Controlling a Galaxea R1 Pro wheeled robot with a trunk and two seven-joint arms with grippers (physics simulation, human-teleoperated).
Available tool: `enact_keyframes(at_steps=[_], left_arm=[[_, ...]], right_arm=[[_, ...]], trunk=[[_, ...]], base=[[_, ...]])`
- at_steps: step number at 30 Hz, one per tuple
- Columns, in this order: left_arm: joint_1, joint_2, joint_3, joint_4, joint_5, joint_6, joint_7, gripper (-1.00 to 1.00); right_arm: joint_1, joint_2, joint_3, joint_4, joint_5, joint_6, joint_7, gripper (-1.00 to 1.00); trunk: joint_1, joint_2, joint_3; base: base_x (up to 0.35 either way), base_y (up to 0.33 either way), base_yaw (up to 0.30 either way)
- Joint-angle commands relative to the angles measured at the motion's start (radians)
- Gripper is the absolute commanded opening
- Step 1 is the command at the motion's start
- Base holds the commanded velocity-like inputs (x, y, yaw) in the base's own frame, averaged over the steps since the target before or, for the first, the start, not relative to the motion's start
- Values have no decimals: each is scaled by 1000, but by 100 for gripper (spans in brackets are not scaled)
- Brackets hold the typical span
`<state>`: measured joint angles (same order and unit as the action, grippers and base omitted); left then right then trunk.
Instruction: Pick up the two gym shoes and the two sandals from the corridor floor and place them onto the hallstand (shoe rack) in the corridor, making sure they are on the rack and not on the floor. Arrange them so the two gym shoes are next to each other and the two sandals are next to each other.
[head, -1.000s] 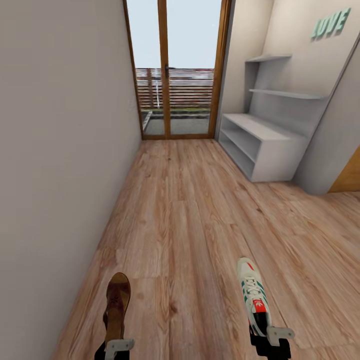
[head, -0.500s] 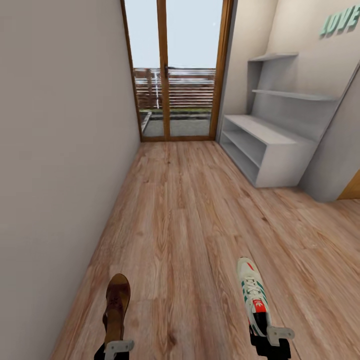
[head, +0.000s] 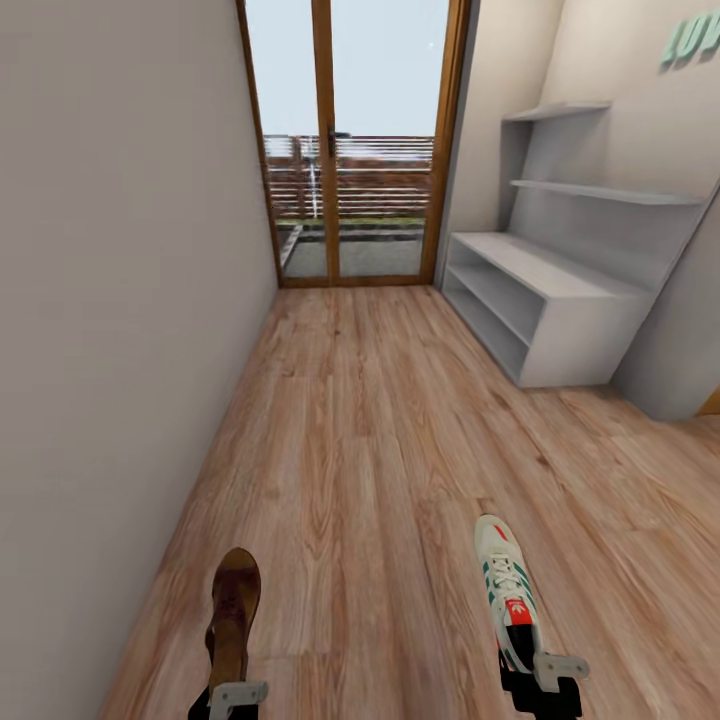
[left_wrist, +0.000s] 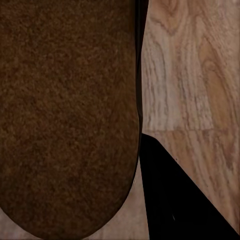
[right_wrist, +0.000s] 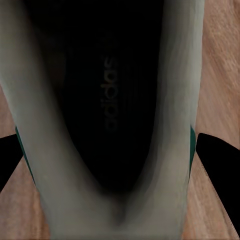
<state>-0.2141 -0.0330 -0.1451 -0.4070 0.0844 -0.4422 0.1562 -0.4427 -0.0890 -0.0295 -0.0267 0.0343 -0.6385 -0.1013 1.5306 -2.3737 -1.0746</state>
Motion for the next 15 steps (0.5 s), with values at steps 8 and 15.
enact_keyframes(at_steps=[8,15], left_arm=[[-1,1,-8,1,5,-3,6,-100],[-1,1,-8,1,5,-3,6,-100]], right_arm=[[-1,0,-3,1,4,-3,-3,-100],[-1,0,-3,1,4,-3,-3,-100]], trunk=[[0,0,-1],[0,0,-1]], base=[[340,0,0],[340,0,0]])
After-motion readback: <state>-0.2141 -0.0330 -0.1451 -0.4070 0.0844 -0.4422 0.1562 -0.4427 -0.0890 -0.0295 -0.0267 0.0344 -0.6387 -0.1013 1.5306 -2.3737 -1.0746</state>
